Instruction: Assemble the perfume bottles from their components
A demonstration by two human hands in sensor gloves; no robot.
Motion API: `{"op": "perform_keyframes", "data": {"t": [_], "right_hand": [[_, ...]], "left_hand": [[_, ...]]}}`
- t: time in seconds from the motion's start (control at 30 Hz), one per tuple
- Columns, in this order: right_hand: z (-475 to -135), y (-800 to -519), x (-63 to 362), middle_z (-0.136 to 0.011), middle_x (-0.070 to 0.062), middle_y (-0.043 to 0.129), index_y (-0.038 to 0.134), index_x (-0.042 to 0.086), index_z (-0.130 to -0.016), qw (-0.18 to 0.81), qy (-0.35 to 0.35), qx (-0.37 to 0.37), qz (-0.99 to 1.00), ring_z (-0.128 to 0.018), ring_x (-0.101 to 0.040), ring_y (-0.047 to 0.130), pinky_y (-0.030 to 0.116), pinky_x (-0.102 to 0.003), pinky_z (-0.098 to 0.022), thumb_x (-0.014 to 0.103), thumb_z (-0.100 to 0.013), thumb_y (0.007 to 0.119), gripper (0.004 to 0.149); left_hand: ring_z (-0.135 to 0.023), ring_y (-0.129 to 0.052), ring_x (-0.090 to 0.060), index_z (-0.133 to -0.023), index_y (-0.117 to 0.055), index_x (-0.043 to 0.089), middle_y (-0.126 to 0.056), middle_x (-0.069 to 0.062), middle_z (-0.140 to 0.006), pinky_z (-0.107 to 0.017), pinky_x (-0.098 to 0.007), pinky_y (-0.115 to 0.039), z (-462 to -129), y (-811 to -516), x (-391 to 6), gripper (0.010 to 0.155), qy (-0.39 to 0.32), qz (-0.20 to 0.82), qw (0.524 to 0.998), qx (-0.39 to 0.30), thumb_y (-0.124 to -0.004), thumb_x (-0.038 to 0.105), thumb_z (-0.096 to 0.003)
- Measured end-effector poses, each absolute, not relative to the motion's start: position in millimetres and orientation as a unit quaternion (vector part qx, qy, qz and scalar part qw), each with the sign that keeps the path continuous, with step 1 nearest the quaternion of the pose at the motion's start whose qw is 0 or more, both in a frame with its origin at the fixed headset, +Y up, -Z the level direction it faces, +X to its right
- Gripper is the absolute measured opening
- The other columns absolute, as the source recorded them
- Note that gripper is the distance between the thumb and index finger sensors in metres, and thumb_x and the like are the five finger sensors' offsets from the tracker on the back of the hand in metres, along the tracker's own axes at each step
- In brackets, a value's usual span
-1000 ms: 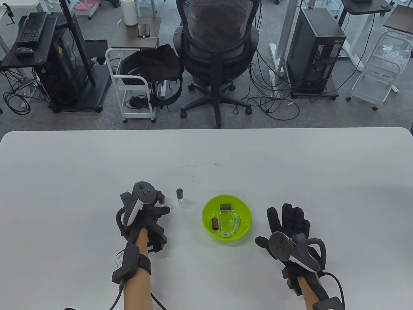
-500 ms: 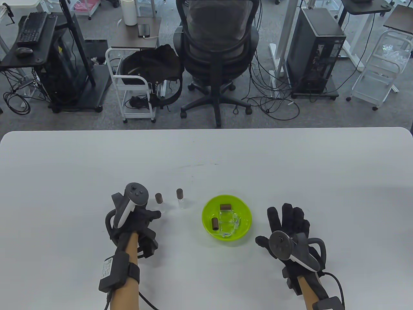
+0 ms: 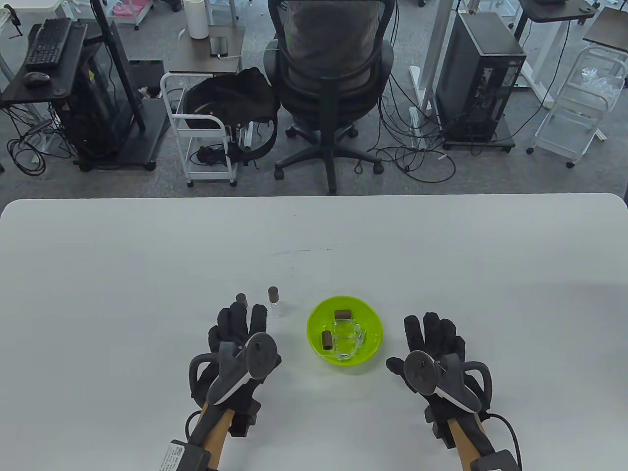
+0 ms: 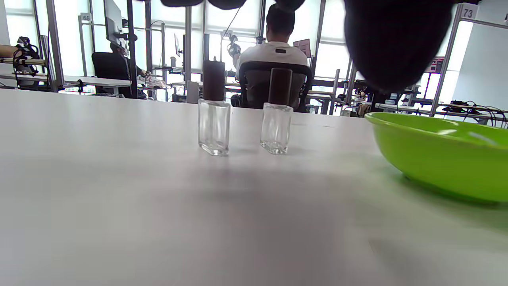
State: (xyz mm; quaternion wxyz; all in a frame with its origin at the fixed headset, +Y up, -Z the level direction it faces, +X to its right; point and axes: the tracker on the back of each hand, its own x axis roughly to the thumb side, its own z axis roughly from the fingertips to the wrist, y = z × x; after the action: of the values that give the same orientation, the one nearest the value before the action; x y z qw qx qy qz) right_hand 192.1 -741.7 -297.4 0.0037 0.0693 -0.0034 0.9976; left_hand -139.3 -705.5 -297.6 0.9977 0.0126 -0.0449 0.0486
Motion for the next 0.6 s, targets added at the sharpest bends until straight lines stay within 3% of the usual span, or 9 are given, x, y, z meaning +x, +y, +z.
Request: {"op": "perform_keyframes", "data": {"t": [0.2,0.33,0.43,0.6], "right_hand": [[-299.6,-729.5,178.9,-0.120,-0.029,0.045,0.034,0.011,-0.119,0.014,-0.084,0.027,0.996,-0.105,-0.054,0.064,0.057,-0.069,-0.075,0.066,-0.052,0.061,0.091],[-304.9,-715.4,147.9,-0.115,-0.023,0.059,0.043,0.012,-0.116,0.026,-0.086,0.038,0.995,-0.097,-0.044,0.076,0.064,-0.062,-0.073,0.062,-0.054,0.066,0.083],[-312.7,-707.7,113.2,-0.097,-0.010,0.081,0.058,0.017,-0.109,-0.007,-0.087,0.057,0.995,-0.076,-0.025,0.092,0.076,-0.050,-0.065,0.056,-0.055,0.071,0.068],[-330.7,-712.4,68.1,-0.090,-0.006,0.087,0.065,0.021,-0.104,-0.044,-0.039,0.066,0.996,-0.068,-0.019,0.095,0.080,-0.045,-0.061,0.050,-0.055,0.075,0.058]], "left_hand": [[-0.112,-0.038,-0.054,-0.120,-0.027,0.023,-0.028,-0.025,-0.125,-0.082,-0.063,-0.043,-288.3,-718.5,-127.7,0.100,-0.069,0.046,0.996,-0.013,-0.079,0.063,-0.0435],[-0.112,-0.039,-0.054,-0.120,-0.027,0.023,-0.028,-0.025,-0.124,-0.082,-0.063,-0.043,-285.2,-719.6,-128.0,0.100,-0.069,0.036,0.997,-0.007,-0.079,0.063,-0.0433],[-0.112,-0.039,-0.054,-0.120,-0.028,0.023,-0.028,-0.025,-0.125,-0.082,-0.063,-0.043,-284.6,-720.0,-130.3,0.100,-0.065,0.035,0.997,-0.004,-0.079,0.062,-0.0434],[-0.112,-0.039,-0.054,-0.120,-0.028,0.023,-0.029,-0.025,-0.124,-0.082,-0.063,-0.043,-284.7,-721.4,-137.1,0.099,-0.060,0.046,0.997,-0.005,-0.079,0.062,-0.0437]]}}
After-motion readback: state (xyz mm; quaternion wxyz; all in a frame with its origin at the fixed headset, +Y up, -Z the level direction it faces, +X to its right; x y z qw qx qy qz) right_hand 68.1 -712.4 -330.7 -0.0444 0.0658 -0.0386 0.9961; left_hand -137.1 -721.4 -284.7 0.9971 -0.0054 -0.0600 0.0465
